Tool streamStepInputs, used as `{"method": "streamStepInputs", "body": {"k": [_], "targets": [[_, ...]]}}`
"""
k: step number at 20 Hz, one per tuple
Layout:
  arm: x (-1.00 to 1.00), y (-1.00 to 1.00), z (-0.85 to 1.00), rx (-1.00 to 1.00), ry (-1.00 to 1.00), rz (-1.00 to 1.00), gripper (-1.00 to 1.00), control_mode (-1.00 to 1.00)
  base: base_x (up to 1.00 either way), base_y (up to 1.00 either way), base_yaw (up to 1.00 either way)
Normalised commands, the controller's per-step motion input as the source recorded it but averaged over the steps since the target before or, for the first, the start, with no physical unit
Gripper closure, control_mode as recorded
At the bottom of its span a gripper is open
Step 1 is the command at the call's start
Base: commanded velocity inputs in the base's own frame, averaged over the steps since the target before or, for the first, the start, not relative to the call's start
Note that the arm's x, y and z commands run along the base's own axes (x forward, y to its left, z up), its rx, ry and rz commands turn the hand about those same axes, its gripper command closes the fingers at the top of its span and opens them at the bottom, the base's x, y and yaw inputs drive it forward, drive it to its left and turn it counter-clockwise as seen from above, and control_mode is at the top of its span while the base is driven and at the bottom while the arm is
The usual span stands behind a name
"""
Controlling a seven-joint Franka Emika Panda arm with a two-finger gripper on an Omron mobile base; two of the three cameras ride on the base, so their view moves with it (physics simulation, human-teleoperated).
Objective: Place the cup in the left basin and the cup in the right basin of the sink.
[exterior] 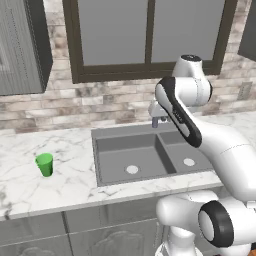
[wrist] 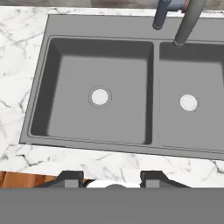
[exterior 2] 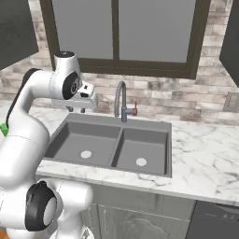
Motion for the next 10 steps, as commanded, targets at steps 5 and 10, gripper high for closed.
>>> {"method": "streamStepInputs", "body": {"k": [5, 10], "targets": [[0.0, -0.09, 0.0, 0.0, 0.0, 0.0, -1.0, -1.0, 0.0, 0.0, 0.0], [0.0, -0.25, 0.0, 0.0, 0.0, 0.0, -1.0, -1.0, 0.0, 0.0, 0.0]]}}
